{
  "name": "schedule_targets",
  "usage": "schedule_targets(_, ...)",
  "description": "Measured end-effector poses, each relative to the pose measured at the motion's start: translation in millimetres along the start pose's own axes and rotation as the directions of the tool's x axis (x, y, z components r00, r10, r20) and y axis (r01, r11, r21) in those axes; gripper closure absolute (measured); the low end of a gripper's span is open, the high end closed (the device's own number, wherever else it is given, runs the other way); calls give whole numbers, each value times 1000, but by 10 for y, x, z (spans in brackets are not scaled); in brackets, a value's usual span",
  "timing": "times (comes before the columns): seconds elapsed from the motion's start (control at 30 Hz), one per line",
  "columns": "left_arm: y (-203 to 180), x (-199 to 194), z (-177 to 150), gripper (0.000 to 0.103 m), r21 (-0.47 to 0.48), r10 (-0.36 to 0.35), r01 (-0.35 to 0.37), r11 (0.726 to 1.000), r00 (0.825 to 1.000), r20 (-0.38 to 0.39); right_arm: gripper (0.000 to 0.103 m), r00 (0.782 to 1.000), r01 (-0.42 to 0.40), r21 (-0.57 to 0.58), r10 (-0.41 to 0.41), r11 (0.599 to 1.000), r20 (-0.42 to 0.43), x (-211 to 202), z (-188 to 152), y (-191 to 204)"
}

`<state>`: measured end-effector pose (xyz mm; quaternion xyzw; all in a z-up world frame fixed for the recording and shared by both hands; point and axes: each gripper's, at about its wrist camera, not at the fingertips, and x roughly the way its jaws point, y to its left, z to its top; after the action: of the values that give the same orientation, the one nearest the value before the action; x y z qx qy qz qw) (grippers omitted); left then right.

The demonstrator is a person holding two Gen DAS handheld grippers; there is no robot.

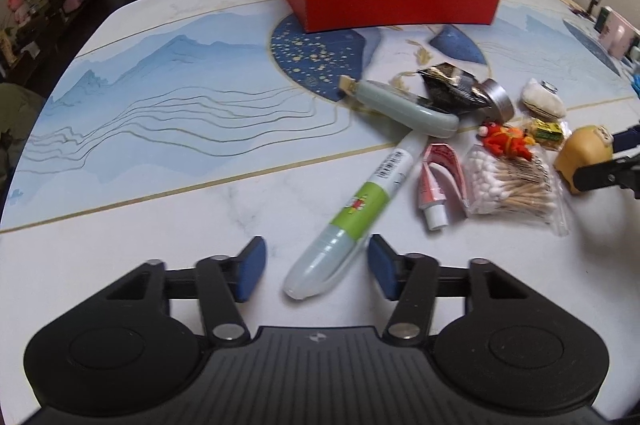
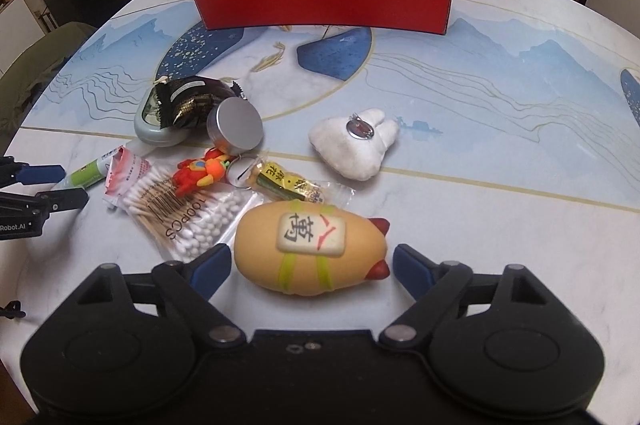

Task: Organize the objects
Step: 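Grasp the green-and-white tube with the left tool while the right tool grasps the yellow toy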

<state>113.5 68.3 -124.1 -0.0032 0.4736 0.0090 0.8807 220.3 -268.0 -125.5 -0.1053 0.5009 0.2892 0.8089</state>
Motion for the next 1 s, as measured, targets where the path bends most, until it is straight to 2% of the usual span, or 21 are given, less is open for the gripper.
schedule_targets(0.07, -36, -14, 4, 65, 21, -11, 11, 1000, 1000, -3, 22, 1000, 4, -6, -4, 1000, -2, -2, -4, 5)
schedule_targets(0.4, -195, -72, -51, 78, 46, -33, 35, 998, 999, -33, 31, 1000, 9, -20, -9, 1000, 11, -71, -43, 17)
schedule_targets(0.6, -145, -128, -114, 81, -60, -67, 64, 996, 997, -45, 32, 999, -2, -45, 4, 999, 34, -231, -48, 43)
schedule_targets(0.83, 32, -256, -149, 82, -228, -122, 114, 967, 992, -21, 33, 998, -18, -66, 22, 998, 56, -412, -36, 107)
schedule_targets(1.0, 55, -392, -104, 82, -270, -136, 134, 954, 991, 13, 33, 996, -23, -81, 30, 996, 80, -535, 16, 145)
